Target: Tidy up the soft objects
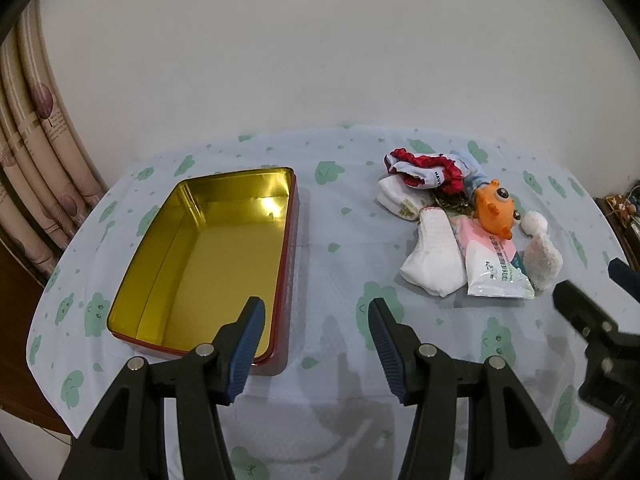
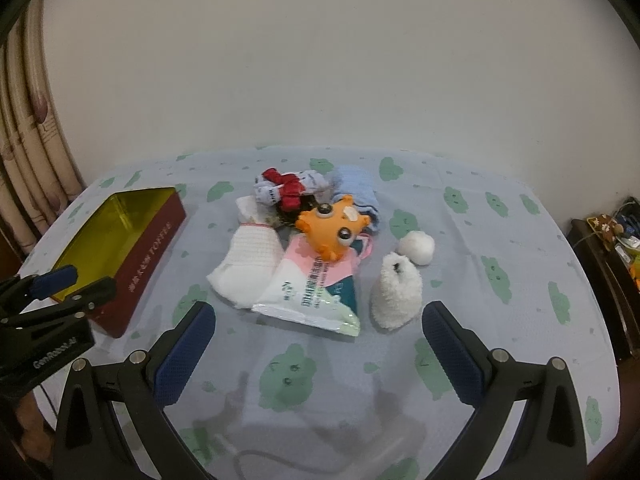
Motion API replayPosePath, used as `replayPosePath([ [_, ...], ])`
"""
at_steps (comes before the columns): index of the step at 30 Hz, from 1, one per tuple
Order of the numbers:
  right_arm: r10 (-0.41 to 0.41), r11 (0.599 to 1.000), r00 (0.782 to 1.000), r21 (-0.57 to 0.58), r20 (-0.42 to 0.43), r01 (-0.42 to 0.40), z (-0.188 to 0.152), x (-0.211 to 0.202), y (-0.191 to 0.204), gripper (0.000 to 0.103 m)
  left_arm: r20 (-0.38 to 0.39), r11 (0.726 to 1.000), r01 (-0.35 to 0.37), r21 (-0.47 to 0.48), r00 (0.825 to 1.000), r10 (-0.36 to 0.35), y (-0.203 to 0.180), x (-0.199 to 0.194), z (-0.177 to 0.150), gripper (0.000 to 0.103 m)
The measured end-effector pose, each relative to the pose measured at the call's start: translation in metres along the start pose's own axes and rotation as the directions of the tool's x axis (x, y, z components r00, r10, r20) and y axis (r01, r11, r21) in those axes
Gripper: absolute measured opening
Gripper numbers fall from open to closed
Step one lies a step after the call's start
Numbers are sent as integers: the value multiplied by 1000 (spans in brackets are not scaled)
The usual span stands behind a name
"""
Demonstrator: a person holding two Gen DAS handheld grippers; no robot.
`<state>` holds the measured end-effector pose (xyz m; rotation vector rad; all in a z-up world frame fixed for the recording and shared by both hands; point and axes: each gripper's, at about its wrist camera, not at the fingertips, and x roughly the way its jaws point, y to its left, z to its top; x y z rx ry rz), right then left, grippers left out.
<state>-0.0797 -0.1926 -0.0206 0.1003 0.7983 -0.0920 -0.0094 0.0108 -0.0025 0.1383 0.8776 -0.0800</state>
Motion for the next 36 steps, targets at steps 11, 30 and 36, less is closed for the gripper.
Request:
replayPosePath([
  [11,-76,996,994,34,-79,79,-2,35,-55,81,-35,999,-8,48,999,10,-7,25,-2,55],
  [30,-49,998,981,28,-188,55,3,115,-73,43,-103,988,111,110,990,-100,-34,66,14,55],
  [36,-55,998,980,31,-191,61,2,117,-80,35,-137,973,204,107,973,-188,-52,78,27,55],
])
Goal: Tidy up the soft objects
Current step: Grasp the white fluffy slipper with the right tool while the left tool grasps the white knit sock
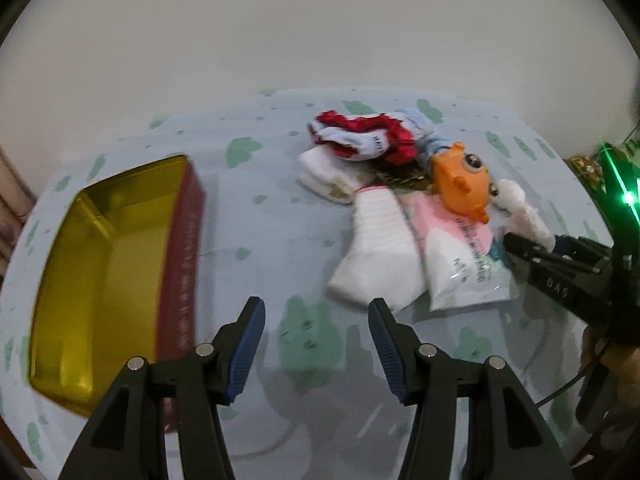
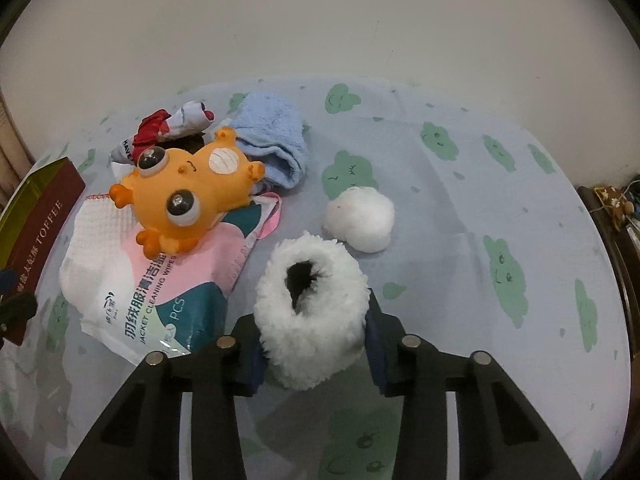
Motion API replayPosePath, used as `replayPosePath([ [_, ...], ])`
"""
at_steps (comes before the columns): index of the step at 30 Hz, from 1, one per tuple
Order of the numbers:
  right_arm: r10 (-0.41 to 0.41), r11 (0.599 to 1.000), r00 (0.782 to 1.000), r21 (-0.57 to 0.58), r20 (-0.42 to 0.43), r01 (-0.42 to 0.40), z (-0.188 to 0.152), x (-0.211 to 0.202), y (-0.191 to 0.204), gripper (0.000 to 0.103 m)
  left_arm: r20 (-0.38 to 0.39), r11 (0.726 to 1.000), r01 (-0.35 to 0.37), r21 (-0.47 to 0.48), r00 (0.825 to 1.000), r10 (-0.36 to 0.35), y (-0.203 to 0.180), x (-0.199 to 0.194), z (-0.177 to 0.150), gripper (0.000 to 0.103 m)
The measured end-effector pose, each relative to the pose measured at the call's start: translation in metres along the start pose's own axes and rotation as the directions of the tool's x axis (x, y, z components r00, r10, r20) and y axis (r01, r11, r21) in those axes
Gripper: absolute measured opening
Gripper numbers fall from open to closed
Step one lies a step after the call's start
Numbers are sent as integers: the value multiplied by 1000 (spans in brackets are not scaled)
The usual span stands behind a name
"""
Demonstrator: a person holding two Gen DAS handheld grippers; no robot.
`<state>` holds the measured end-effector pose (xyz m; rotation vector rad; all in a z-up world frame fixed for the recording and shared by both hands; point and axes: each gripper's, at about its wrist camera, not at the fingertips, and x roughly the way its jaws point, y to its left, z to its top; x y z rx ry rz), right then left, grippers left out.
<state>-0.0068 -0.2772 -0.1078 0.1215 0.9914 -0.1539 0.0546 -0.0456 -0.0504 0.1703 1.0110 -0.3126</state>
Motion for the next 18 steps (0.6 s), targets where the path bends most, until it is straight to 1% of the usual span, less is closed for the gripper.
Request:
replayPosePath([
  [3,-13,1000,1000,21,-7,13,1,0,-9,35,-12,996,88,-13,996,-88,-4,6,9,55],
  [5,0,999,1000,36,-9,1,1,1,-11,35,-19,992,122,-18,992,-122,-7,12,16,55],
  [8,11,999,1000,41,-16,-10,0,2,-9,35,-64,993,114,-26,991,-116,-10,25,28,55],
  [11,15,999,1000,44,-17,-14,1,2,-7,35,-96,986,142,-88,984,-151,-7,38,39,55],
  [13,25,998,1000,61,-19,-24,1,2,-9,35,-113,982,149,-120,980,-162,-6,46,44,55],
  [18,36,997,999,71,-20,-35,1,2,-10,35,-148,978,166,-128,972,-185,-15,65,51,57],
])
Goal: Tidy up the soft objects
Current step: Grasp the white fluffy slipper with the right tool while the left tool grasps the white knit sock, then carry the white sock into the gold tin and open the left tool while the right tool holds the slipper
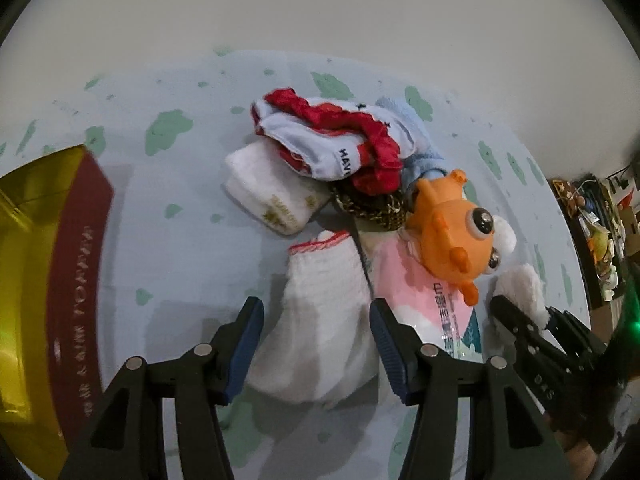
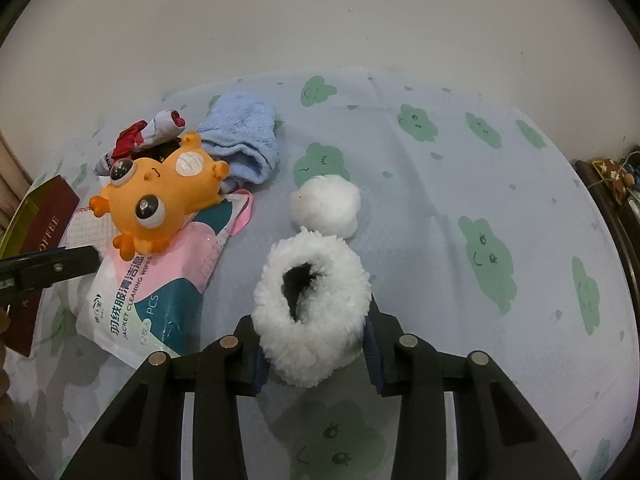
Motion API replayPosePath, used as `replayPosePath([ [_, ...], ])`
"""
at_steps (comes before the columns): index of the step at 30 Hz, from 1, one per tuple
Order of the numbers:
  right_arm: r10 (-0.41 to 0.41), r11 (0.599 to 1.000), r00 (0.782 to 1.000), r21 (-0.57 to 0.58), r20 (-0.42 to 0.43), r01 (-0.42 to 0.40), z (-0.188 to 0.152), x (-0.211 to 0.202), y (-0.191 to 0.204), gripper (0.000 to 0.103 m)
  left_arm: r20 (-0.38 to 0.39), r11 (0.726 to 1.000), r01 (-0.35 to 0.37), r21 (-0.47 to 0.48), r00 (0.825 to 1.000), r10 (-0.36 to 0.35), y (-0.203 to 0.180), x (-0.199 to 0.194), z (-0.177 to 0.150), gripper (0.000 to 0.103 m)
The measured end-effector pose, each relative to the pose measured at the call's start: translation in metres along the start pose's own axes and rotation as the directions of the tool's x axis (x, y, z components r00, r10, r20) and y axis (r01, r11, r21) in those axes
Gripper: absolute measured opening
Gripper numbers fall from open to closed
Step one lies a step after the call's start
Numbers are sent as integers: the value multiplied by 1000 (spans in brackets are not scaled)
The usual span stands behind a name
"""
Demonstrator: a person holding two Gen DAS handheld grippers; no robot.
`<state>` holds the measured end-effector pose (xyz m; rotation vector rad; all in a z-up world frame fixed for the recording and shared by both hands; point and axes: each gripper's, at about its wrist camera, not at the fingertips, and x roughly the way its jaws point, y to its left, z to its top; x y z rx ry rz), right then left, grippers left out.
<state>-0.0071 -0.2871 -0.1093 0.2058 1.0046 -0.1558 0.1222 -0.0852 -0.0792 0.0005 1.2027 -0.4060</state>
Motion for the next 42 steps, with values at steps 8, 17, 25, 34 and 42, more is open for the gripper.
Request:
replayPosePath([
  [8,5,1000,1000,2,0,-5,0,2,-2,36,23,999,-39,-6,999,40,-5,20,7,57],
  [17,9,1000,1000,8,3,-9,1,1,-2,37,54,1000,-17,23,998,16,-12,14,2,28],
  [25,7,1000,1000,-1,7,-7,0,1,-2,37,74,998,-46,50,996,42,-20,-5,1,22],
  [34,-5,1000,1000,-12,10,5,0,2,-1,37,150,994,-99,37,984,93,8,-54,2,22],
  [42,-20,1000,1000,-24,11,21,-1,3,1,37,184,974,-216,-64,957,224,78,-94,6,22],
])
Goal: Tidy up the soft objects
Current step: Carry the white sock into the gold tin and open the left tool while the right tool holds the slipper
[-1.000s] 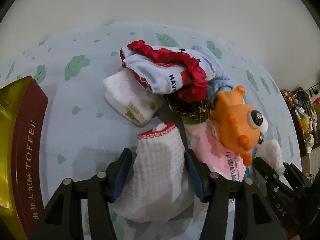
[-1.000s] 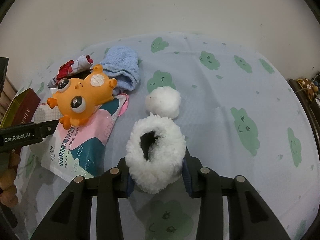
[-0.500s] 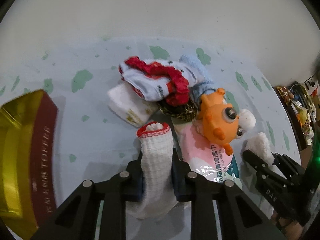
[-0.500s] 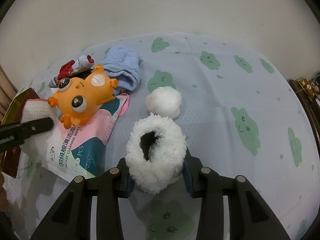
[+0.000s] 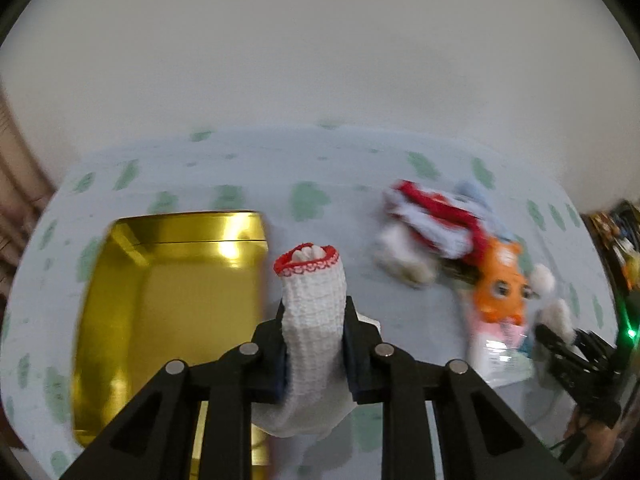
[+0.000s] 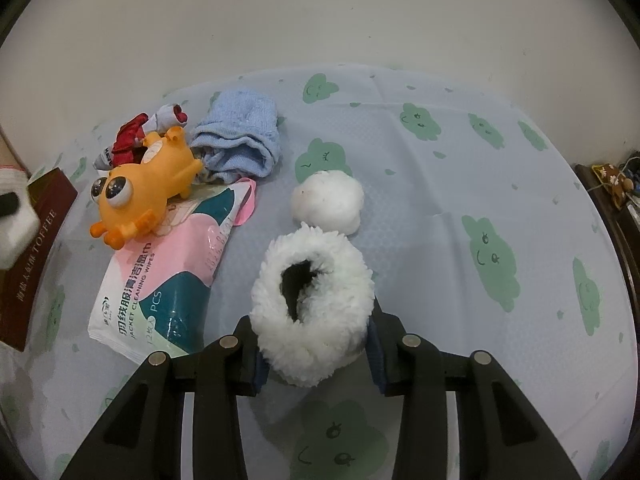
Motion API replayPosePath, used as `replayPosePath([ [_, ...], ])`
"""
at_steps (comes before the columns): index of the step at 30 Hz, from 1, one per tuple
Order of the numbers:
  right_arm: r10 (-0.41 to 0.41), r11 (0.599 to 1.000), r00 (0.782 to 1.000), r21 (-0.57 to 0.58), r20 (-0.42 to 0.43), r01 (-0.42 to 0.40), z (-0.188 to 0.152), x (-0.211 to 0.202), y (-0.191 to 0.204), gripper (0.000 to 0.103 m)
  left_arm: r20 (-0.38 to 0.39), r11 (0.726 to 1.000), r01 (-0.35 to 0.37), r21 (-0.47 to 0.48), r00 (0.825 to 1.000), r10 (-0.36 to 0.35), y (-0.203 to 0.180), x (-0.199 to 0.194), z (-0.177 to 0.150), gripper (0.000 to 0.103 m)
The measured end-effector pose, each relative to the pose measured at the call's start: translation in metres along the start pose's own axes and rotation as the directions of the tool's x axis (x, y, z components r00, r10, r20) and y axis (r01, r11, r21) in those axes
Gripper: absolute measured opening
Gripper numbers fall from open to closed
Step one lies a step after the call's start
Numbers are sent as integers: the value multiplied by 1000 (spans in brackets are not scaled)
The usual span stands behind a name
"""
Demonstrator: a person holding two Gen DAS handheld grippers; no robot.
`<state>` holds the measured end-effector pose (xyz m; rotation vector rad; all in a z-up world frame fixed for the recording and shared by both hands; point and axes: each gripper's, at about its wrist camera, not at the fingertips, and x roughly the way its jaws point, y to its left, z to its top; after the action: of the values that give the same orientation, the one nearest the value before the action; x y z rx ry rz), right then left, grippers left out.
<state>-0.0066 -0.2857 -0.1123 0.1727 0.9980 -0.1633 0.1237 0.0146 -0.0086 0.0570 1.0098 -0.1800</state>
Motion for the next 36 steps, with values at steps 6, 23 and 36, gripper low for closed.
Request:
replayPosePath([
  [6,-2,1000,1000,-3,1,2,0,0,0,37,-27,988,-120,-100,993,117,67,4,-2,22],
  [23,-19,1000,1000,-16,8,19,-1,0,2,37,-110,965,-254,-63,963,246,127,36,-18,26],
  [36,-22,1000,1000,-19,12,22,-2,0,4,37,-31,966,-246,-79,969,244,128,4,-11,37],
])
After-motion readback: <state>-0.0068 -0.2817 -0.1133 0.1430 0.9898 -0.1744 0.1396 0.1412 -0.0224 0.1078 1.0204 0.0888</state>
